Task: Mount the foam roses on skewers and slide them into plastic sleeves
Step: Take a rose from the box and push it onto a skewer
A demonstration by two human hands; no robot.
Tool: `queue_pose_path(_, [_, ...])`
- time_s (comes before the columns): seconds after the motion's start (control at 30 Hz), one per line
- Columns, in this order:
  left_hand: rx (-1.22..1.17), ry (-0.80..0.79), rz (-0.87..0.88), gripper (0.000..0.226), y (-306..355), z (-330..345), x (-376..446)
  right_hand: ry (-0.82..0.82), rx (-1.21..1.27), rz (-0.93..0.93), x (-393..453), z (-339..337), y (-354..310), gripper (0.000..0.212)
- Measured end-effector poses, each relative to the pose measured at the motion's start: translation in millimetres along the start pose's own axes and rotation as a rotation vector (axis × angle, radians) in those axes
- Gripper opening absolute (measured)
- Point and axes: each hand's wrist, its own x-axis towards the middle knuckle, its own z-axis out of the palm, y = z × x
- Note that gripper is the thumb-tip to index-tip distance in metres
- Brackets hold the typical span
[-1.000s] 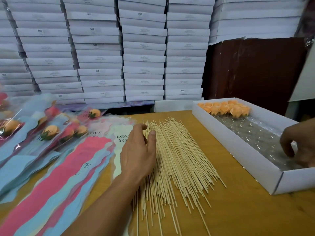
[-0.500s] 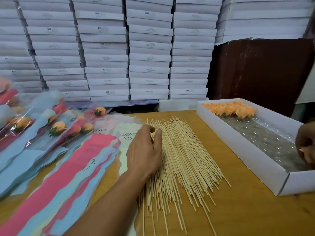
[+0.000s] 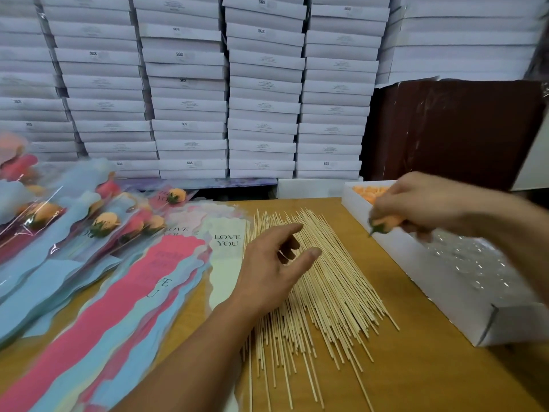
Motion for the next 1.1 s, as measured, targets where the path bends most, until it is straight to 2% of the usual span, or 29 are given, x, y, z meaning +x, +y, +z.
queue_pose_path(0.1, [-0.066,-0.047,0.011,0.069,2.2,1.3,-0.7,-0.030,0.067,-0.002,16.2,50.5,-21.9,0.025])
queue_pose_path(0.23, [-0.016,-0.033,0.055,0.029,-1.1,-0.5,-0.6,-0.027,0.189,-0.062,36.7,92.0,-34.0,0.023])
queue_pose_path(0.3, [-0.039,-0.024,0.025,0.019,-3.5,-2.9,-0.5,-0.043,0.245,-0.078,42.0,99.1,-34.1,0.021])
queue_pose_path(0.4, [-0.034,0.034,-0.032,0.010,-7.0,-5.1,0.7,-0.133,0.430,-0.098,46.5,94.8,-26.9,0.038])
queue_pose_path(0.43, [-0.025,0.079,-0.069,0.005,-8.7,-5.6,2.0,-0.096,0.481,-0.077,49.1,93.9,-23.8,0.043])
queue_pose_path(0.47, [-0.027,0.130,-0.114,0.007,-9.9,-6.1,3.3,-0.004,0.471,-0.040,53.0,95.8,-20.7,0.044])
queue_pose_path(0.53, [-0.044,0.213,-0.197,0.032,-12.4,-6.5,6.4,0.205,0.198,0.042,65.0,107.3,-16.1,0.038])
queue_pose_path(0.6, [-0.079,0.261,-0.266,0.046,-13.3,-7.9,9.0,0.266,-0.123,0.070,75.9,124.6,-13.6,0.036])
queue_pose_path(0.67, [-0.147,0.280,-0.308,0.045,-14.2,-9.4,10.6,0.282,-0.255,0.075,84.5,139.7,-13.1,0.039])
queue_pose_path(0.93, [-0.396,0.290,-0.351,0.034,-13.1,-14.1,14.0,0.319,-0.369,0.124,100.2,157.1,-19.4,0.028])
queue_pose_path(1.1, [-0.530,0.299,-0.377,0.016,-11.3,-15.7,15.6,0.345,-0.271,0.166,101.2,156.9,-17.2,0.022])
